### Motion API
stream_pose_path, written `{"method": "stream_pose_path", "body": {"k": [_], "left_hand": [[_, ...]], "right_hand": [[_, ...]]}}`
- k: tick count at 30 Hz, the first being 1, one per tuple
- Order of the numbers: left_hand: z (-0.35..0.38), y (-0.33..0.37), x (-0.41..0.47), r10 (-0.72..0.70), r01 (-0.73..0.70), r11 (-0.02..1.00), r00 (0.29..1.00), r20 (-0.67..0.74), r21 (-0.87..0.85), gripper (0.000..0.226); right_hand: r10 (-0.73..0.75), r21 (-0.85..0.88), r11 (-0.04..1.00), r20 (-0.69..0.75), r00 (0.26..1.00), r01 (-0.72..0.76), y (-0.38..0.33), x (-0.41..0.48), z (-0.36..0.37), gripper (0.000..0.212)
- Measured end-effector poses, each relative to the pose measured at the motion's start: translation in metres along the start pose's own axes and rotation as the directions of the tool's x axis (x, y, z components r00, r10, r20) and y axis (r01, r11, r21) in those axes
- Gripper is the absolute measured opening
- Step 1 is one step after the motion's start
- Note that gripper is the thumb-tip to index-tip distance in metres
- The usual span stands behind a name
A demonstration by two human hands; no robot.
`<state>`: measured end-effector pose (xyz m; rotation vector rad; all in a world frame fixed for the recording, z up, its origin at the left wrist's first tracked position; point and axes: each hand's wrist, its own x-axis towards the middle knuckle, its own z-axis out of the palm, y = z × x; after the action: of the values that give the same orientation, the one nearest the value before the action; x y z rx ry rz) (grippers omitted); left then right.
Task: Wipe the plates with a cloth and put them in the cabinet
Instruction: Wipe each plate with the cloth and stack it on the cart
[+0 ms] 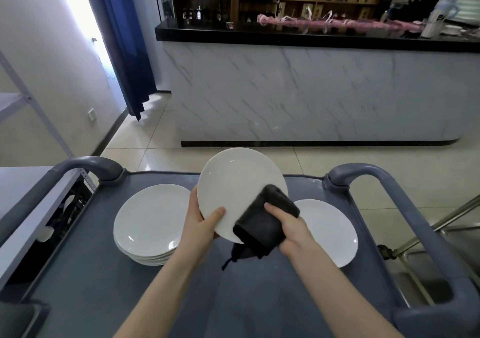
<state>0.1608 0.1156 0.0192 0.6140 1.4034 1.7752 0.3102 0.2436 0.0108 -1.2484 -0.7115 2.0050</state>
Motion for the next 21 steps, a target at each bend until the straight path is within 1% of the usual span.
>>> {"method": "stream_pose_path", "body": {"k": [2,3,5,6,8,10,11,12,13,14,15,18,21], "left_hand": [[-0.006,0.003,0.003,-0.007,0.007,1.000,0.999,0.035,0.022,0.059],[-0.012,0.006,0.003,-0.018,0.015,0.999,0.997,0.071,0.043,0.059],[-0.025,0.019,0.005,-0.051,0.031,0.992,0.985,0.167,0.120,0.057],[-0.030,0.026,0.007,-0.071,0.028,0.981,0.973,0.218,0.194,0.056],[-0.034,0.040,0.012,-0.129,0.005,0.933,0.939,0.320,0.361,0.057],[-0.029,0.050,0.016,-0.193,-0.036,0.875,0.889,0.416,0.484,0.061],[-0.024,0.052,0.017,-0.222,-0.060,0.847,0.864,0.452,0.529,0.061],[-0.020,0.052,0.016,-0.237,-0.080,0.827,0.848,0.474,0.556,0.061],[-0.018,0.051,0.015,-0.232,-0.087,0.825,0.849,0.475,0.558,0.060],[-0.018,0.049,0.015,-0.210,-0.080,0.838,0.866,0.453,0.540,0.058],[-0.020,0.047,0.014,-0.180,-0.067,0.858,0.890,0.418,0.510,0.056],[-0.029,0.040,0.013,-0.123,-0.020,0.923,0.931,0.344,0.383,0.051],[-0.032,0.032,0.010,-0.094,0.024,0.970,0.955,0.282,0.244,0.050]], "right_hand": [[-0.050,-0.130,0.990,0.018,0.999,0.052,-0.006,-0.001,-0.003,0.038],[-0.090,-0.222,0.970,0.053,0.994,0.100,-0.013,-0.002,-0.006,0.041],[-0.176,-0.421,0.876,0.172,0.969,0.234,-0.031,-0.003,-0.012,0.048],[-0.206,-0.517,0.800,0.241,0.948,0.305,-0.042,-0.004,-0.013,0.049],[-0.231,-0.670,0.601,0.376,0.897,0.436,-0.062,-0.005,-0.010,0.045],[-0.209,-0.751,0.385,0.495,0.843,0.536,-0.075,-0.005,0.005,0.041],[-0.184,-0.763,0.302,0.542,0.820,0.572,-0.077,-0.006,0.013,0.041],[-0.160,-0.764,0.246,0.575,0.803,0.596,-0.078,-0.006,0.020,0.042],[-0.148,-0.762,0.215,0.593,0.792,0.611,-0.077,-0.007,0.025,0.043],[-0.153,-0.758,0.214,0.597,0.788,0.616,-0.077,-0.007,0.026,0.042],[-0.170,-0.752,0.258,0.583,0.794,0.607,-0.078,-0.006,0.025,0.041],[-0.229,-0.666,0.525,0.489,0.842,0.530,-0.075,-0.006,0.016,0.038],[-0.242,-0.527,0.750,0.345,0.907,0.400,-0.062,-0.006,0.004,0.042]]}}
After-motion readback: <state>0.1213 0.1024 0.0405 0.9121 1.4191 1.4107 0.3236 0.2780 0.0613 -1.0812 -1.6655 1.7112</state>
